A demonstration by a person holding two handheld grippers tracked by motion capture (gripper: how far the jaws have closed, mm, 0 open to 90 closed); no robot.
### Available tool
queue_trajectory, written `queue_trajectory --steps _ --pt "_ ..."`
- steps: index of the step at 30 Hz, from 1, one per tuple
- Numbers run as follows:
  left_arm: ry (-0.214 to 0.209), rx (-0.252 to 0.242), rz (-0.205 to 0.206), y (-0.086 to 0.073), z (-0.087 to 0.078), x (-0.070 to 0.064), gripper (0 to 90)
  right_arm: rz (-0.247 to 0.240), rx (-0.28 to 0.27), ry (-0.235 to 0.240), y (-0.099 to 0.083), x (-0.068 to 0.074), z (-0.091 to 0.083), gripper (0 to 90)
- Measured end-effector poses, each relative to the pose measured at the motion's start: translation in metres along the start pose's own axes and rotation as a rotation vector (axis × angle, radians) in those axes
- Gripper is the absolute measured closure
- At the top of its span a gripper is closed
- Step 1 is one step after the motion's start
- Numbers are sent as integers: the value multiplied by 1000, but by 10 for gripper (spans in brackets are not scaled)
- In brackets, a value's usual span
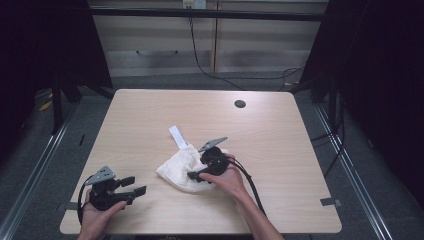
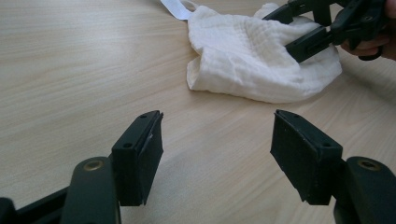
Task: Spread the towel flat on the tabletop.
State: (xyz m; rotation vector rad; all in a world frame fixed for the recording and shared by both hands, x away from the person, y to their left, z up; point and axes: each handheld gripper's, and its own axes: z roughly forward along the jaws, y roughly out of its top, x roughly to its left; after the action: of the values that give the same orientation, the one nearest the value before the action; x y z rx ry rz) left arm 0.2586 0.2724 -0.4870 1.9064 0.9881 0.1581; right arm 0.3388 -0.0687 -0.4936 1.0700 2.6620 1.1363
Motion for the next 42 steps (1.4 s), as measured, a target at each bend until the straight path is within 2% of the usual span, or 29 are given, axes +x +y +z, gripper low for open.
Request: queue_trajectory --steps 4,5,6,8,11,12,14,17,19,20,23,26,28,29,36,39,42 --pt "0 -6 -2 0 -1 0 338 -12 -3 -10 -1 0 3 287" --pt "-2 -4 -2 -1 -2 0 338 -55 14 -30 -2 3 4 341" --pt "-2 -4 -2 -1 -2 0 338 -55 14 -30 -2 3 4 341" --pt "-1 -4 1 -2 -2 0 338 -110 32 -71 -2 7 4 451" --pt "3 -2 -3 -3 -3 0 338 -84 28 -43 -4 4 0 644" --pt "3 -3 -4 -3 -3 -1 338 -71 19 -12 -8 0 -4 726" --pt "6 -2 -4 -3 -3 0 338 -64 9 -3 -12 -2 -6 751" --pt "14 1 -8 -5 -5 0 337 -67 4 11 -15 0 -8 765" --pt "18 -1 -13 -5 -6 -1 337 -90 13 12 -18 2 -10 772" --pt "23 0 -13 -6 -7 -1 337 -98 14 28 -22 5 -13 772" --pt "25 -2 -16 -7 -9 -1 337 -104 9 39 -26 8 -15 772" --pt "30 -7 -20 -9 -11 -2 337 -114 -1 69 -35 17 -19 771" --pt "32 -6 -18 -10 -12 -2 338 -122 -2 70 -36 19 -20 770" --pt "33 -5 -22 -10 -13 -3 338 -139 -1 87 -39 24 -21 770" --pt "33 -3 -24 -9 -11 -3 337 -161 3 120 -46 40 -23 751" --pt "32 3 -24 -8 -9 -2 337 -147 -4 138 -48 42 -23 705" --pt "26 9 -30 -7 -7 -2 338 -146 -23 133 -50 43 -25 541"
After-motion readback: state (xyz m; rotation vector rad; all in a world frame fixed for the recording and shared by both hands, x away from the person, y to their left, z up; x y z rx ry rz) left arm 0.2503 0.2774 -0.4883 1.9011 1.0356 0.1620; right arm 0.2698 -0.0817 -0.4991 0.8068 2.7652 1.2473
